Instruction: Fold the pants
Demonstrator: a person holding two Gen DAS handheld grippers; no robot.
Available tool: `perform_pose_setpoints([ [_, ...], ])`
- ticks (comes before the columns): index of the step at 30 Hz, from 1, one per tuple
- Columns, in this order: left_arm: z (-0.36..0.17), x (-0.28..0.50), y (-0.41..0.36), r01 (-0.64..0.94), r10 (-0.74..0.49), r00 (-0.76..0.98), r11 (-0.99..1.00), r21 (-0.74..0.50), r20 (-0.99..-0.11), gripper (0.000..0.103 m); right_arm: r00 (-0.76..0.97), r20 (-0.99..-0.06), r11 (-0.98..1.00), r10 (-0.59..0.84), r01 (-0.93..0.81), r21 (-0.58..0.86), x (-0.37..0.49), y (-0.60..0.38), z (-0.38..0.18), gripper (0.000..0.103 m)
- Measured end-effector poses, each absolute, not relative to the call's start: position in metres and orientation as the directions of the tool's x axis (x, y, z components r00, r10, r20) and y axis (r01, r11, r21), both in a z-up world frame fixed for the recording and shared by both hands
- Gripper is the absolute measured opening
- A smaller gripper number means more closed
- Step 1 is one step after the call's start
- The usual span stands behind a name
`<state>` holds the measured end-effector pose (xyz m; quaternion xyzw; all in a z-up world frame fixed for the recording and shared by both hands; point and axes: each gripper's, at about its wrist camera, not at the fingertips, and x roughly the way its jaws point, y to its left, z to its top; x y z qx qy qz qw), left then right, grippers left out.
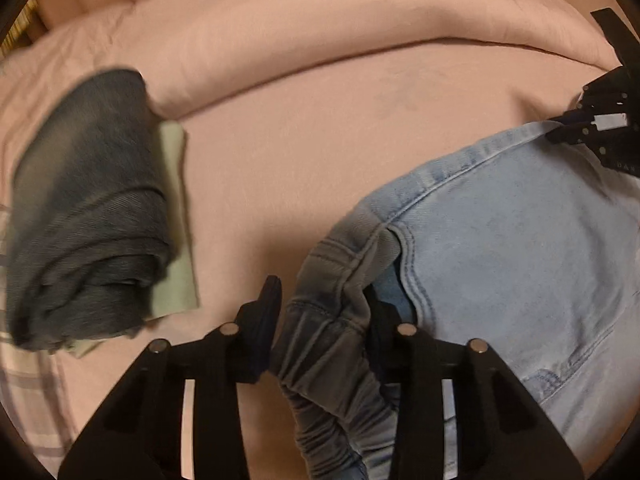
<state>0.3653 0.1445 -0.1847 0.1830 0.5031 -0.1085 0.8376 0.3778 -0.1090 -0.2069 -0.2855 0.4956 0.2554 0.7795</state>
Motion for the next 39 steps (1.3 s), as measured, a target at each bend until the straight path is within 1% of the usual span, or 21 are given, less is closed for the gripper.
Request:
perform_pose_setpoints([
  [2, -0.166, 0.349, 0.140, 0.350, 0.019, 0.526, 0.907, 0.236, -0.851, 0.036, 0.446, -0.892, 0.695, 0.079, -0.666, -0.271, 0.361, -0.105, -0.200, 0.005],
  [3, -0.152, 0.347, 0.143, 0.343, 0.016, 0.552, 0.907, 0.245, -0.834, 0.036, 0.503, -0.861, 0.696, 0.071, -0.644, -0.319, 0.348, -0.107, -0.186, 0.005],
  [5, -0.128, 0.326, 0.141, 0.327, 0.005, 0.613, 0.909, 0.259, -0.790, 0.035, 0.580, -0.811, 0.714, 0.074, -0.598, -0.363, 0.331, -0.116, -0.161, 0.005],
  [8, -0.088, 0.289, 0.135, 0.315, -0.015, 0.694, 0.905, 0.286, -0.720, 0.033, 0.690, -0.718, 0.735, 0.095, -0.534, -0.417, 0.289, -0.124, -0.110, 0.005],
  [10, -0.073, 0.264, 0.131, 0.312, -0.018, 0.731, 0.898, 0.311, -0.682, 0.032, 0.736, -0.668, 0.734, 0.112, -0.514, -0.444, 0.252, -0.131, -0.080, 0.005],
  [12, -0.071, 0.244, 0.128, 0.324, -0.031, 0.750, 0.888, 0.326, -0.661, 0.032, 0.757, -0.640, 0.714, 0.131, -0.520, -0.469, 0.204, -0.139, -0.066, 0.005],
  [13, -0.074, 0.227, 0.127, 0.325, -0.025, 0.769, 0.876, 0.357, -0.638, 0.032, 0.760, -0.636, 0.701, 0.134, -0.526, -0.481, 0.193, -0.122, -0.065, 0.005],
  [17, -0.097, 0.160, 0.122, 0.351, -0.012, 0.808, 0.813, 0.465, -0.589, 0.031, 0.764, -0.628, 0.653, 0.148, -0.552, -0.518, 0.114, -0.106, -0.086, 0.005],
  [18, -0.114, 0.155, 0.130, 0.355, -0.002, 0.809, 0.799, 0.485, -0.588, 0.031, 0.754, -0.635, 0.639, 0.166, -0.573, -0.513, 0.090, -0.104, -0.097, 0.005],
  [19, -0.127, 0.141, 0.133, 0.360, 0.003, 0.809, 0.787, 0.501, -0.587, 0.031, 0.746, -0.643, 0.628, 0.173, -0.587, -0.511, 0.082, -0.098, -0.095, 0.005],
  [20, -0.143, 0.136, 0.140, 0.377, 0.005, 0.799, 0.775, 0.507, -0.601, 0.032, 0.734, -0.656, 0.621, 0.175, -0.600, -0.504, 0.073, -0.095, -0.102, 0.005],
  [22, -0.173, 0.121, 0.145, 0.410, 0.025, 0.774, 0.740, 0.532, -0.632, 0.032, 0.704, -0.690, 0.589, 0.168, -0.633, -0.502, 0.055, -0.086, -0.140, 0.005],
  [23, -0.187, 0.111, 0.144, 0.429, 0.041, 0.764, 0.712, 0.556, -0.643, 0.032, 0.691, -0.704, 0.582, 0.165, -0.644, -0.496, 0.055, -0.089, -0.146, 0.005],
  [25, -0.215, 0.098, 0.141, 0.450, 0.078, 0.764, 0.648, 0.615, -0.641, 0.032, 0.645, -0.750, 0.561, 0.146, -0.678, -0.475, 0.045, -0.082, -0.178, 0.005],
  [27, -0.239, 0.090, 0.135, 0.457, 0.122, 0.776, 0.567, 0.685, -0.619, 0.033, 0.639, -0.761, 0.525, 0.112, -0.688, -0.500, 0.039, -0.077, -0.204, 0.005],
  [29, -0.257, 0.086, 0.131, 0.440, 0.158, 0.810, 0.474, 0.763, -0.565, 0.033, 0.645, -0.761, 0.492, 0.072, -0.687, -0.535, 0.035, -0.070, -0.220, 0.005],
  [30, -0.259, 0.087, 0.130, 0.436, 0.162, 0.816, 0.459, 0.774, -0.556, 0.032, 0.648, -0.759, 0.487, 0.060, -0.683, -0.544, 0.038, -0.069, -0.222, 0.005],
  [34, -0.248, 0.104, 0.141, 0.429, 0.157, 0.807, 0.507, 0.747, -0.570, 0.035, 0.653, -0.755, 0.509, 0.057, -0.670, -0.541, 0.050, -0.067, -0.210, 0.005],
  [35, -0.251, 0.106, 0.143, 0.418, 0.167, 0.812, 0.501, 0.758, -0.559, 0.037, 0.644, -0.762, 0.513, 0.060, -0.675, -0.530, 0.047, -0.066, -0.209, 0.005],
  [37, -0.260, 0.104, 0.144, 0.405, 0.171, 0.826, 0.480, 0.778, -0.536, 0.036, 0.646, -0.761, 0.528, 0.059, -0.668, -0.525, 0.042, -0.066, -0.213, 0.005],
  [39, -0.269, 0.095, 0.138, 0.381, 0.188, 0.846, 0.440, 0.813, -0.498, 0.036, 0.633, -0.773, 0.532, 0.040, -0.668, -0.520, 0.027, -0.069, -0.229, 0.005],
])
